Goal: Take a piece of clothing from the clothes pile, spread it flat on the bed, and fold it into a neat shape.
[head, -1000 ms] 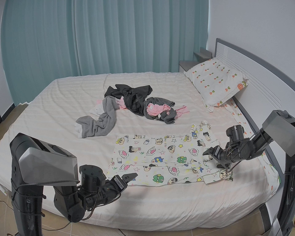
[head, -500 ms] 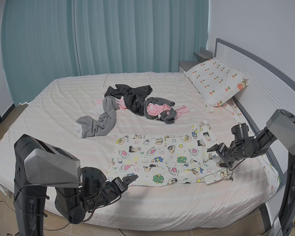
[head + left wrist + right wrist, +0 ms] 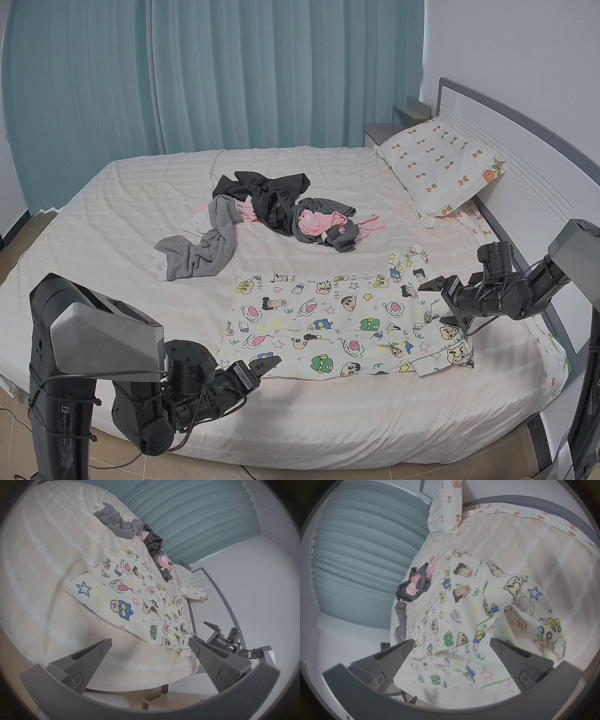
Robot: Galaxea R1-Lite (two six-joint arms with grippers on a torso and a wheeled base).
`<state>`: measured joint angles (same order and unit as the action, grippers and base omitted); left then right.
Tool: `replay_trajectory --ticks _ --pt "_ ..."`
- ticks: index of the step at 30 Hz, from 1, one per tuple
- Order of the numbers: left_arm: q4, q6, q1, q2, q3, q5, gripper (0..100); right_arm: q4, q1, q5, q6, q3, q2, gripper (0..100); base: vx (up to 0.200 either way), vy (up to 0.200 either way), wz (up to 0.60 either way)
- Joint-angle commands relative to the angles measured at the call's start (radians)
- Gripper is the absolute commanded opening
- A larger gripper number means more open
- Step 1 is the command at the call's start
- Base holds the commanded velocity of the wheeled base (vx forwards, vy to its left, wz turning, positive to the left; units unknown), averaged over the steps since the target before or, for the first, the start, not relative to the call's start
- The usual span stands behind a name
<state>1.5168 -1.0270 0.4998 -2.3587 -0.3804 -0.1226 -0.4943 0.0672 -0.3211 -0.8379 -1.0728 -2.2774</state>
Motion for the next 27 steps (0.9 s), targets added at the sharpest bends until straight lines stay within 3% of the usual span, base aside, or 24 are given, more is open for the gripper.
replay_trajectory --ticks 1,19,25,27 --pt "0.000 -0.001 0.000 -0.002 -0.002 0.000 100 -0.001 -0.015 0.036 0.008 -0.041 -0.094 100 0.000 0.000 0.00" --pt "0.000 -0.001 0.000 -0.002 -0.002 0.001 100 -0.010 -0.081 0.135 0.003 -0.145 -0.154 100 0.000 0.000 0.00" --pt "0.000 -0.001 0.000 -0.002 -0.002 0.001 100 -0.010 -0.049 0.131 -0.030 -0.104 0.012 100 0.000 0.000 0.00" --pt "0.000 -0.001 0.000 -0.002 -0.002 0.001 100 -0.010 0.014 0.129 -0.035 -0.046 0.056 100 0.000 0.000 0.00"
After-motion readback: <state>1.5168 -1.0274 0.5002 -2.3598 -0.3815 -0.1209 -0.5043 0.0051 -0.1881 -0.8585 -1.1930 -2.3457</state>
